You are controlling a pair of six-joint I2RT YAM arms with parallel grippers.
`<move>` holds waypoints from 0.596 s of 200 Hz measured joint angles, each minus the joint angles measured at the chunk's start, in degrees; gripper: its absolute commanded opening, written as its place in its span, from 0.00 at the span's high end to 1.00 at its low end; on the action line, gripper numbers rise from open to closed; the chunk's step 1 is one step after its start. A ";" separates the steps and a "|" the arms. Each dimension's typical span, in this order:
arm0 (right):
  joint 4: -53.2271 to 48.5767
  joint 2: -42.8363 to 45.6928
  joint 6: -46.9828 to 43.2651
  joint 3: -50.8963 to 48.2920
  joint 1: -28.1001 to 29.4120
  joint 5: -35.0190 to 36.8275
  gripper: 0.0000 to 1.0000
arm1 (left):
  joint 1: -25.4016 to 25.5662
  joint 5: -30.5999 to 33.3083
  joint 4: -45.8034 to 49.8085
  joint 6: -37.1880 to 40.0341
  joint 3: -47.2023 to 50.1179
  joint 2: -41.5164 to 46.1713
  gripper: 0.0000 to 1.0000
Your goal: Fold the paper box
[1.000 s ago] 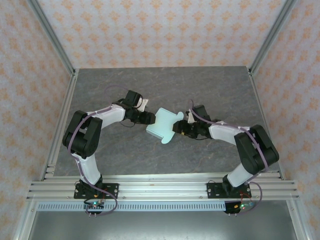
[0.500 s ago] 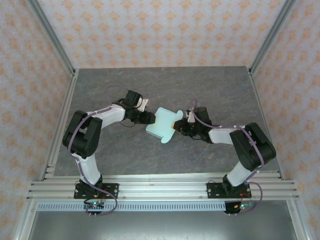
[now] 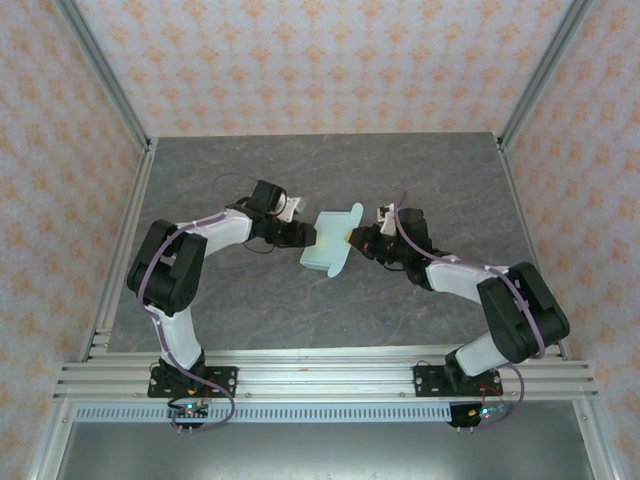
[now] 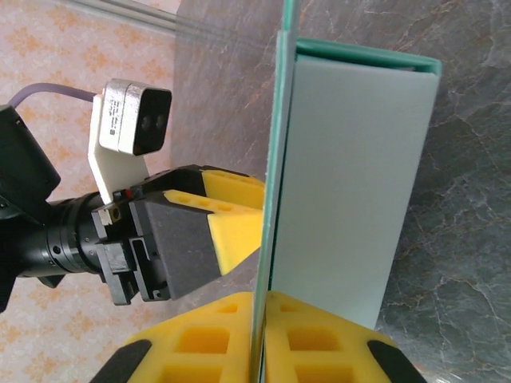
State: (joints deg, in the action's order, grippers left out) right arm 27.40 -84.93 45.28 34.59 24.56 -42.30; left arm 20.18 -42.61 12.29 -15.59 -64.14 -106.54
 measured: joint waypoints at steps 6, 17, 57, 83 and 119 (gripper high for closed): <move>-0.55 0.20 0.46 0.00 -0.07 0.42 0.91 | 0.24 -0.17 -0.20 -0.04 -0.07 -0.42 0.45; -2.12 0.72 1.31 0.00 -0.22 1.22 0.92 | 0.63 -0.39 -0.35 -0.26 -0.37 -0.98 0.44; -12.28 4.22 3.10 1.66 0.22 6.21 0.92 | 1.97 -0.94 -1.01 -0.90 -2.21 -3.02 0.44; -17.94 5.90 4.35 4.66 1.68 9.99 0.92 | 2.71 -0.96 -1.27 -0.87 -3.52 -4.11 0.43; -23.21 6.69 6.14 6.84 2.60 14.05 0.92 | 3.17 -1.62 -1.44 -0.90 -4.74 -5.31 0.42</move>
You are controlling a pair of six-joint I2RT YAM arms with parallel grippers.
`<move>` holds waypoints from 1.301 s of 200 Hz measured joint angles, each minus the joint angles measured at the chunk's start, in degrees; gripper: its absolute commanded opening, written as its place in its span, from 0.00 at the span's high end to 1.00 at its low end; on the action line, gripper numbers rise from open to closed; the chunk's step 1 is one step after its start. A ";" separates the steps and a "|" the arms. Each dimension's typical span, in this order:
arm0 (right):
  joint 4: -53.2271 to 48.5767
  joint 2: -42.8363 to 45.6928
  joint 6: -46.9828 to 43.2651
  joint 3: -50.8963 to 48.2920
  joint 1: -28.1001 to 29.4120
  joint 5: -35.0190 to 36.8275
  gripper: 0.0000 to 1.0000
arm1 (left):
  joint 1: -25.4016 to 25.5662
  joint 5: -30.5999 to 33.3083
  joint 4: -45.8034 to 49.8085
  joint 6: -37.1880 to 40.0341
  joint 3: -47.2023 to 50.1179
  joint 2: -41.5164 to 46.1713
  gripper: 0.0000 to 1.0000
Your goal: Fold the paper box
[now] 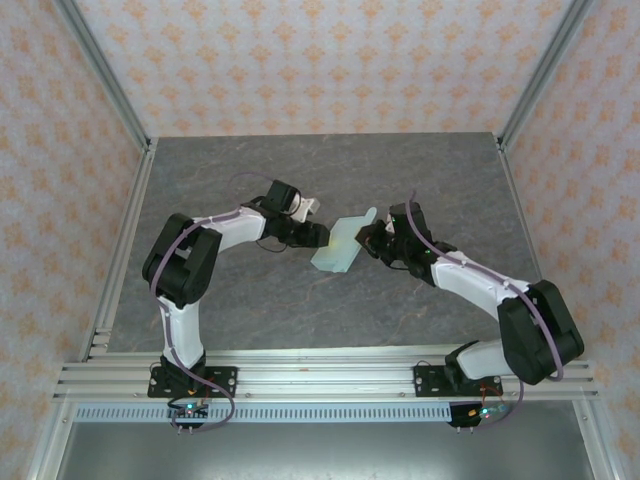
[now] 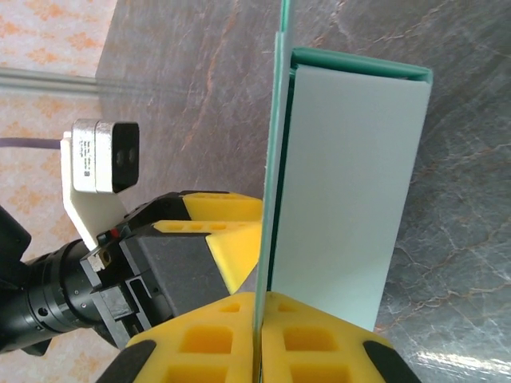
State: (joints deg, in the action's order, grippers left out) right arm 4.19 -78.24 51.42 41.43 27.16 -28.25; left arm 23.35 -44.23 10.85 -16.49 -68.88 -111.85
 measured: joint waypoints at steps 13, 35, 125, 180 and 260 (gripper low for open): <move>-2.03 0.00 0.26 1.16 0.24 1.16 0.92 | 0.00 -0.37 -0.07 0.02 -0.46 -0.48 0.42; -5.25 -0.02 0.46 3.50 0.70 3.02 0.92 | 0.37 -0.85 -0.94 0.02 -1.18 -1.51 0.42; -12.02 -4.00 0.44 11.19 1.20 6.05 0.91 | 0.90 -2.03 -3.13 -0.15 -2.60 -3.80 0.40; -16.02 -7.04 -0.04 16.17 1.66 7.52 0.91 | 0.94 -1.86 -3.43 -0.13 -3.96 -5.11 0.39; -19.91 -12.24 -1.81 22.69 2.10 9.44 0.91 | 1.16 4.35 -1.27 1.55 -6.19 -5.40 0.36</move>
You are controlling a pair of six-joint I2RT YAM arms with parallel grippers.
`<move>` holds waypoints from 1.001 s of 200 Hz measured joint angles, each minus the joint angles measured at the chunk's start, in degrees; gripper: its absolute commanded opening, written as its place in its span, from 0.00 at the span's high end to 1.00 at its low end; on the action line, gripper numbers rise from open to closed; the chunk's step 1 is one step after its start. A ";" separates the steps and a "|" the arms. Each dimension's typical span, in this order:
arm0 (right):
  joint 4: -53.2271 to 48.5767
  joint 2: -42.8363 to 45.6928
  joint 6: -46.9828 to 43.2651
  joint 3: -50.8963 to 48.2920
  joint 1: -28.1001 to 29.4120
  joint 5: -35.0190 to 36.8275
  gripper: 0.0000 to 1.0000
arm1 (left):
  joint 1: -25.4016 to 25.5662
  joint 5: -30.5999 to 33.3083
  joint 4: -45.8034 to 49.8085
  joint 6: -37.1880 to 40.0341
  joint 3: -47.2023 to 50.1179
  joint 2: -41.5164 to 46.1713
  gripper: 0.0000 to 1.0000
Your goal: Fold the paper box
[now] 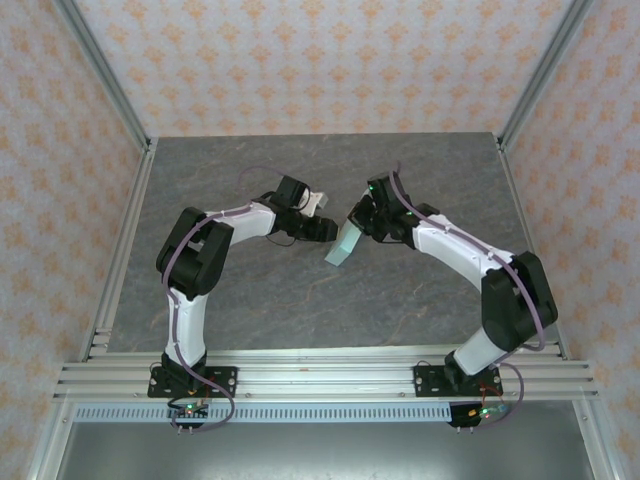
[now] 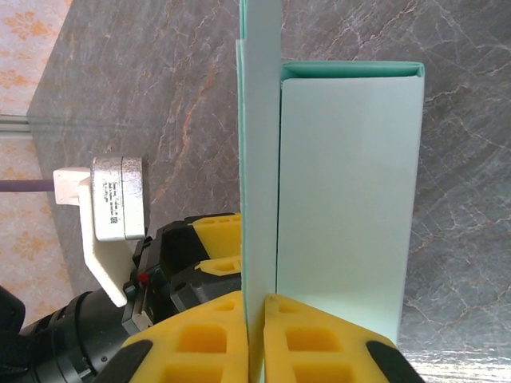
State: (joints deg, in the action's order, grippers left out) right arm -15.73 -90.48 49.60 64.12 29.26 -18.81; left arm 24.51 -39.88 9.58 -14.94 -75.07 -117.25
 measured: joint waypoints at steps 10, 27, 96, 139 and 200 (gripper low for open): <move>-0.66 -0.76 -0.35 1.09 0.04 0.22 0.91 | 0.07 1.60 0.37 0.15 0.00 0.33 0.35; -1.92 -1.86 -0.81 2.78 0.13 0.87 0.91 | 0.24 4.70 0.63 0.59 0.31 1.42 0.34; -4.85 -4.90 -2.27 6.34 0.39 2.36 0.92 | -0.57 16.44 -4.57 2.19 14.69 18.62 0.29; -5.49 -5.51 -2.54 7.28 0.61 2.43 0.93 | -0.63 17.68 -5.84 3.08 14.73 16.31 0.31; -7.08 -5.55 -3.37 8.15 0.61 2.78 0.94 | -0.44 17.99 -11.78 9.64 25.20 24.44 0.31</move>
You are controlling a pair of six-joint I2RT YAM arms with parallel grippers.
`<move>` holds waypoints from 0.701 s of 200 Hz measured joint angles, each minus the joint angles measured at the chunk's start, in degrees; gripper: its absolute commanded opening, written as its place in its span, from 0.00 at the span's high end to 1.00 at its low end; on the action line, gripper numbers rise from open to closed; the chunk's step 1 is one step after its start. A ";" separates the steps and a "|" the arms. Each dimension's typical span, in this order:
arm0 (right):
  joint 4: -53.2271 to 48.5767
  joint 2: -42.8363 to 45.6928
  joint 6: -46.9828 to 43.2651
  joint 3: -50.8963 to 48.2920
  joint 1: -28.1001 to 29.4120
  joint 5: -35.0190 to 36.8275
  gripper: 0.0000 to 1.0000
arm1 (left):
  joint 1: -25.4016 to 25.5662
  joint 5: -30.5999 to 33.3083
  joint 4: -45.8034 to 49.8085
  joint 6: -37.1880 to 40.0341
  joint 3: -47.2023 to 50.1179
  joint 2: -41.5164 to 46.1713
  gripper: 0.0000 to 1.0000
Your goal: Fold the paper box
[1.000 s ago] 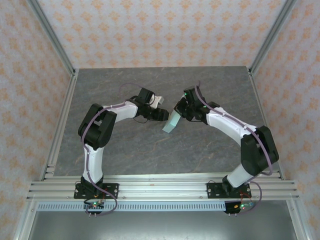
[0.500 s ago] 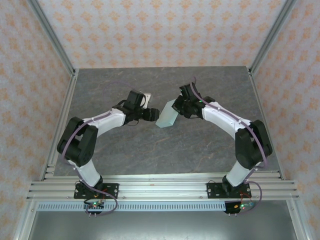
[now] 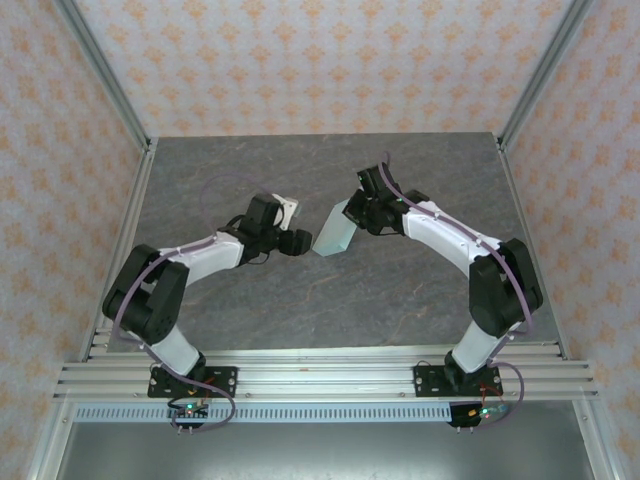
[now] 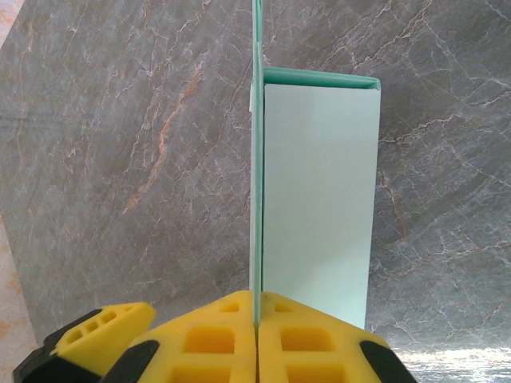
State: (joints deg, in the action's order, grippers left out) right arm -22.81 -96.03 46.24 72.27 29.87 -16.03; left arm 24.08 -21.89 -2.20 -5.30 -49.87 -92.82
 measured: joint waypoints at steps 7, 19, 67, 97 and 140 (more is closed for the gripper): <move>-0.09 -0.02 0.00 0.04 0.00 0.00 0.94 | 0.26 0.07 -1.01 1.07 1.01 1.09 0.31; -0.24 -0.04 0.00 0.15 0.00 0.00 0.94 | 1.05 0.04 -2.84 2.75 2.75 2.89 0.31; -1.29 -0.04 -0.13 0.72 0.00 0.22 0.94 | 7.52 0.44 -8.44 12.20 6.80 5.92 0.19; -1.44 -0.04 -0.44 0.74 0.00 0.22 0.94 | 10.19 2.14 -13.18 17.14 9.38 6.21 0.08; -1.60 -0.04 -0.44 0.83 0.00 0.24 0.94 | 13.22 5.92 -19.89 25.20 12.17 6.03 0.02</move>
State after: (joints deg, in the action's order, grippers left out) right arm -24.40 -96.07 45.80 73.10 29.87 -15.79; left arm 37.30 -15.97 -22.09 19.90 -37.69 -86.78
